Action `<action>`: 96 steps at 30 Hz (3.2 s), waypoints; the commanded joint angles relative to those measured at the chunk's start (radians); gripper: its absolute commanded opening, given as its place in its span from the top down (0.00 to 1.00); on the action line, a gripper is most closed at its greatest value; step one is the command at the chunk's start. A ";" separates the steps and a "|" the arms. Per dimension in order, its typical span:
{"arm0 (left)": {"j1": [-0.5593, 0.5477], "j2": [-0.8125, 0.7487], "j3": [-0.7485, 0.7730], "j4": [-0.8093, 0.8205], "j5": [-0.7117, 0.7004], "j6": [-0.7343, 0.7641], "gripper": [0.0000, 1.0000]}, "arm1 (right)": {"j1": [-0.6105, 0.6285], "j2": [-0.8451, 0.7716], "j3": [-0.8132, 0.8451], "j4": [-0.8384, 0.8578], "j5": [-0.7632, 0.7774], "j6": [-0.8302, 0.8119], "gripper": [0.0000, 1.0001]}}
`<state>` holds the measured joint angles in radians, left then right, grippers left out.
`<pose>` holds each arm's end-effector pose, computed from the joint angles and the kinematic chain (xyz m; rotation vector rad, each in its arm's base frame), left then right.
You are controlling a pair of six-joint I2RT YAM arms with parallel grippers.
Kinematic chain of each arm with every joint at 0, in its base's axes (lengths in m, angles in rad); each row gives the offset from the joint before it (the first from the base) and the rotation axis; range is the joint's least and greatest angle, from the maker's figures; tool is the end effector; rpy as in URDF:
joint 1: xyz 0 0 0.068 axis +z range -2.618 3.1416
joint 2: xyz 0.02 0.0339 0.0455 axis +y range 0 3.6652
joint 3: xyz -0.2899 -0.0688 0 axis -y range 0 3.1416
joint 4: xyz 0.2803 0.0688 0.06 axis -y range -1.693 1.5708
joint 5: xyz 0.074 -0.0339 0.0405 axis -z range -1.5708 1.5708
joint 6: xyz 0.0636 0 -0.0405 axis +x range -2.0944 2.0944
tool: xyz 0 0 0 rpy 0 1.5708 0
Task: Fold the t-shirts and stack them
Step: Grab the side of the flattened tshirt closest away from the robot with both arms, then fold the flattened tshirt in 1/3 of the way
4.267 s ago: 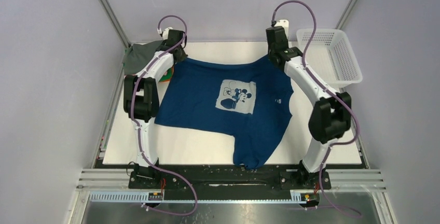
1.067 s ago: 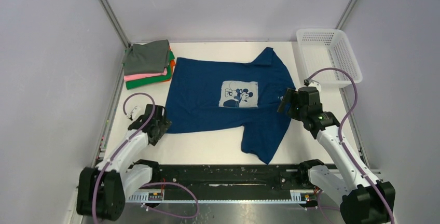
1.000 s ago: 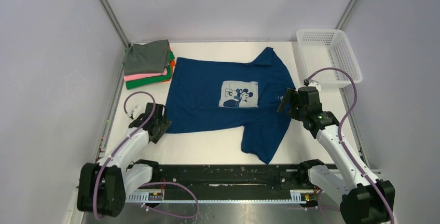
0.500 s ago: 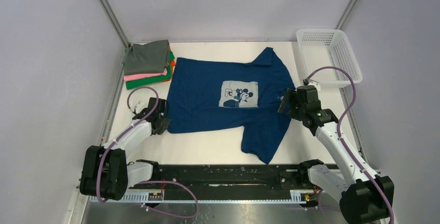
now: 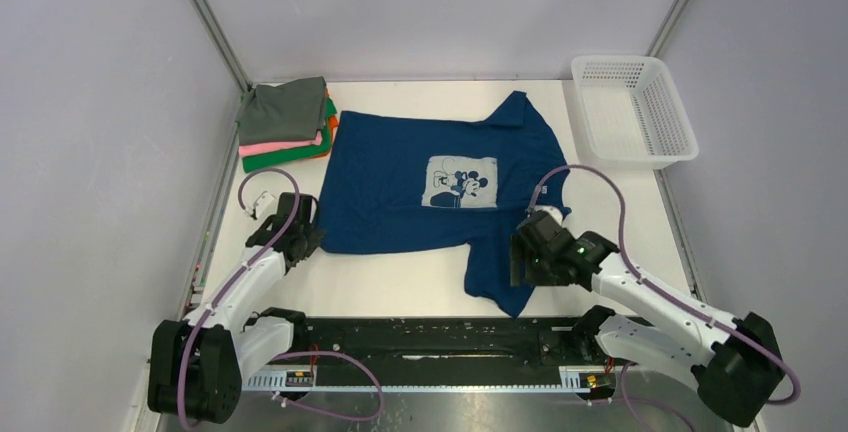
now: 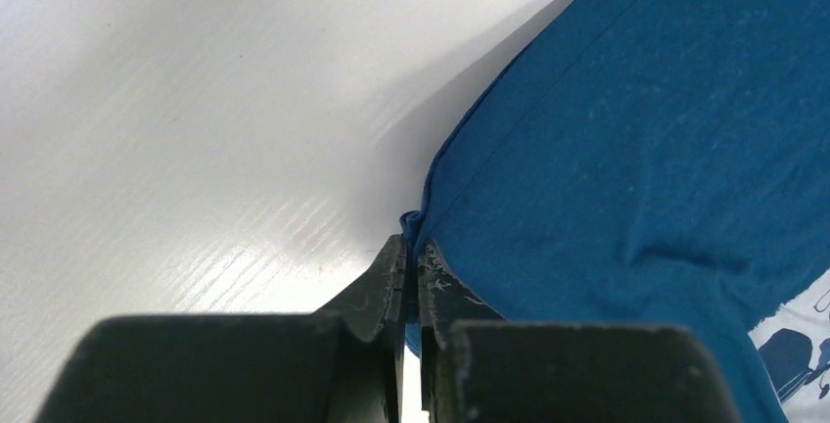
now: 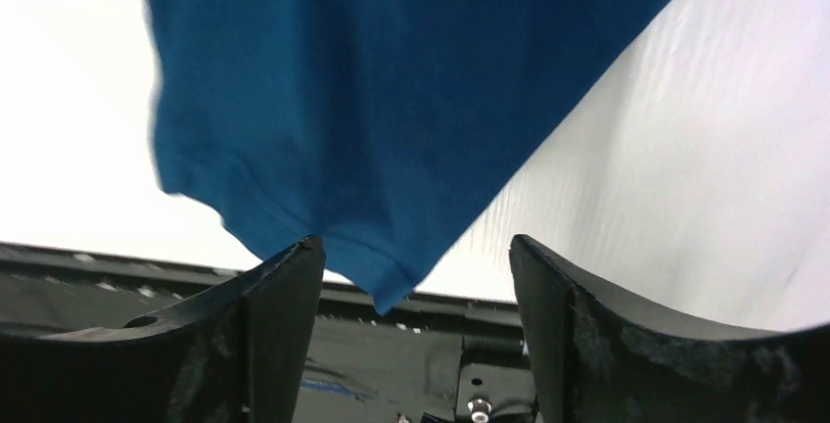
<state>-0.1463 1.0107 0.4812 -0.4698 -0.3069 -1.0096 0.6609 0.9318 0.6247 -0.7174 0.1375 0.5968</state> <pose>0.2116 -0.0118 0.1561 -1.1492 2.2233 -0.0774 0.1661 0.1181 0.2016 -0.0333 2.6070 0.2844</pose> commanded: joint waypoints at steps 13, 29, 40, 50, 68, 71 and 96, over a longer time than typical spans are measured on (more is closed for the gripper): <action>0.002 -0.057 -0.043 0.037 -0.012 0.052 1.00 | 0.316 0.347 0.016 0.087 -0.072 0.063 0.41; 0.003 -0.267 -0.035 -0.228 -0.049 0.025 1.00 | 0.329 0.059 -0.160 -0.101 -0.230 0.226 1.00; -0.004 -0.554 -0.069 -0.372 -0.007 -0.093 1.00 | 0.348 -0.246 -0.116 -0.404 -0.342 0.250 1.00; -0.004 -0.479 0.012 -0.309 -0.016 -0.050 1.00 | 0.309 -0.182 0.051 -0.294 -0.146 0.240 1.00; -0.001 -0.015 0.228 -0.064 -0.091 -0.016 1.00 | -0.205 0.058 0.322 -0.104 -0.277 -0.012 1.00; 0.007 0.067 0.275 -0.053 -0.101 -0.001 1.00 | -0.273 0.117 0.368 -0.087 -0.309 -0.046 1.00; 0.063 0.844 0.939 -0.097 -0.057 0.113 0.40 | -0.558 1.088 1.265 -0.276 -0.303 -0.242 0.55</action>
<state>-0.1040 1.7786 1.2610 -0.5350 -0.3740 -0.9329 0.1196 1.7992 1.5871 -0.8654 -0.2394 0.4229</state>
